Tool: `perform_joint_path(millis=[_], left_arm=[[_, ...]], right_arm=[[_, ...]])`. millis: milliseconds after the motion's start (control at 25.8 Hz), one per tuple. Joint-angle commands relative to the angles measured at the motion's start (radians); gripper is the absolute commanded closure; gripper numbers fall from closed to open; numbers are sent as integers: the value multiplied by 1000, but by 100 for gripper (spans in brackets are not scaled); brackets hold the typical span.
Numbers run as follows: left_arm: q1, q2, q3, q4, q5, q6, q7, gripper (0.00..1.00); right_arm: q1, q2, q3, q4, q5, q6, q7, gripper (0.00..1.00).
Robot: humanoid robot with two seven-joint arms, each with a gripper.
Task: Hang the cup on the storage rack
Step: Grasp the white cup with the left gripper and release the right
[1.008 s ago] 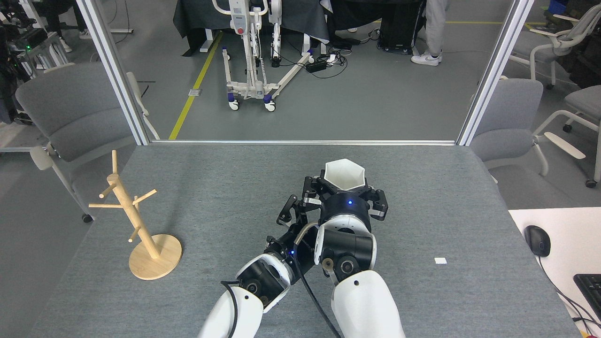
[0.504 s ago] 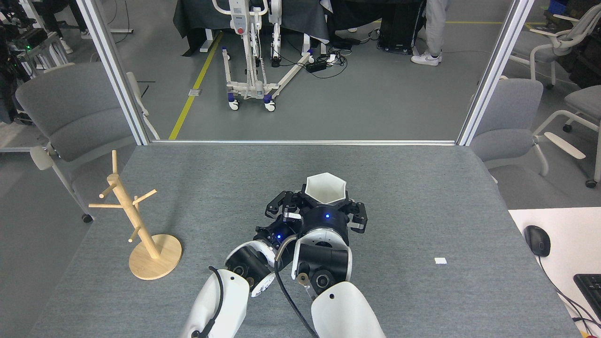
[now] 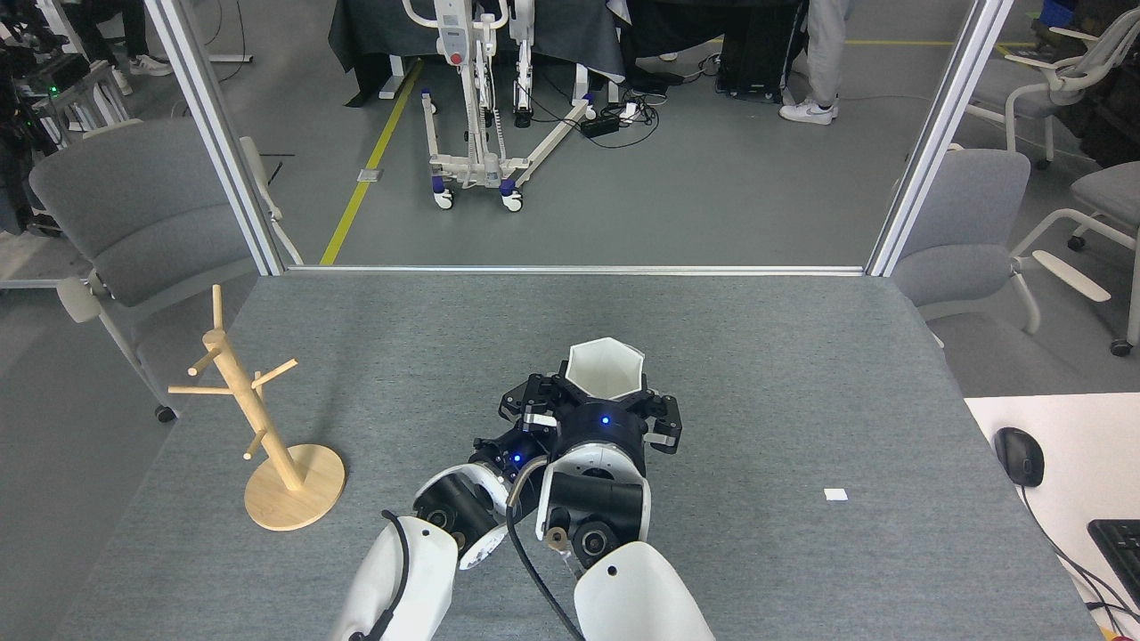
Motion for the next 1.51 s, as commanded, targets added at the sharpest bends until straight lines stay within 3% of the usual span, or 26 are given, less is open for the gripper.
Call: perform_joint_path(millis=[0,78,349,504,736,853,969,1163,1240,1357,1473], left_arm=[[-2,3,12,2,1,-15,-16,100],[-2,5,12,2,2,-15,-16,100],[6,26,58,-6,1,-17,-16,100],[44,51,99,-59,1,-17,-18,100],[215,63,102,-225,-8,-4,-26,100],[288,58,107,-273,-8,2,-19,100],[346,55,150,-326,-7,26,-13,100],[466,46,216,-415,-7,31,19,100],[489,46,252,-415,-7,26,54,100],[534,54,297,-417,-5,19,126,100],[572,77,329,-417,-5,19,188,100]], right_arm=[[0,0,15,1,-1,-6,-6,21],[0,0,9,1,-1,-22,-14,0],[0,0,0,0,-1,-32,-40,0],[0,0,-2,-2,-13,-34,-253,0],[0,0,-34,-2,-149,-34,-690,0],[0,0,-60,-2,-198,-34,-839,0],[-2,-3,-128,-2,-198,-34,-928,0],[5,-18,-361,1,-220,-55,-941,3],[40,-27,-491,7,-237,-182,-941,2],[107,-69,-723,55,-237,-542,-941,1],[190,-130,-862,116,-232,-841,-944,1]])
